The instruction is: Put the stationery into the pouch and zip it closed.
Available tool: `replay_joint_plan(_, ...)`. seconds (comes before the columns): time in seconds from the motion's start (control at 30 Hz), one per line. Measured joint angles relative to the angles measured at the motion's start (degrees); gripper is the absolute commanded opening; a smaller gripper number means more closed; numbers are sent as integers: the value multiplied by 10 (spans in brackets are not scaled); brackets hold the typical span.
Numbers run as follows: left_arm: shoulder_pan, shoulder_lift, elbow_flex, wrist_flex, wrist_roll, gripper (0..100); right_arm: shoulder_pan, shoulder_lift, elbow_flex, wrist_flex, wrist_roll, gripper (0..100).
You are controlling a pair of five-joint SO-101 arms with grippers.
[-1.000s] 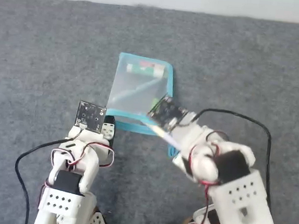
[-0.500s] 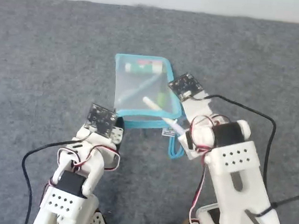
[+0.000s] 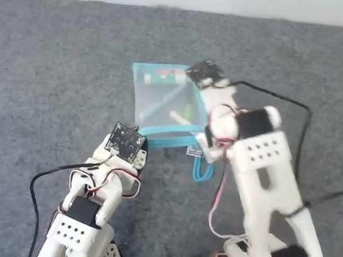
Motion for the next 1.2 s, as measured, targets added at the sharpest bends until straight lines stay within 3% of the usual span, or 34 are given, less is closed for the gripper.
replay_joint_plan(0.1, 1, 0, 0, 0, 0, 12, -54, 39, -35, 8, -2, 23)
replay_joint_plan(0.33, 1, 0, 8, 0, -1, 12, -111, 43, -70, 4, -2, 180)
replay_joint_plan(0.67, 3, 0, 8, 0, -6, 12, -147, 43, -72, -2, -1, 180)
replay_joint_plan(0.8, 3, 0, 8, 0, -6, 12, -147, 37, -72, -2, -1, 119)
replay_joint_plan(0.9, -33, 0, 8, 0, 0, 12, -111, -11, -71, -5, -1, 110)
replay_joint_plan(1.07, -136, 0, -2, 0, 72, 12, -8, -95, 0, -43, -1, 113)
replay_joint_plan(1.2, -89, 0, -3, 0, 47, 12, 41, -104, 98, -99, 4, 130)
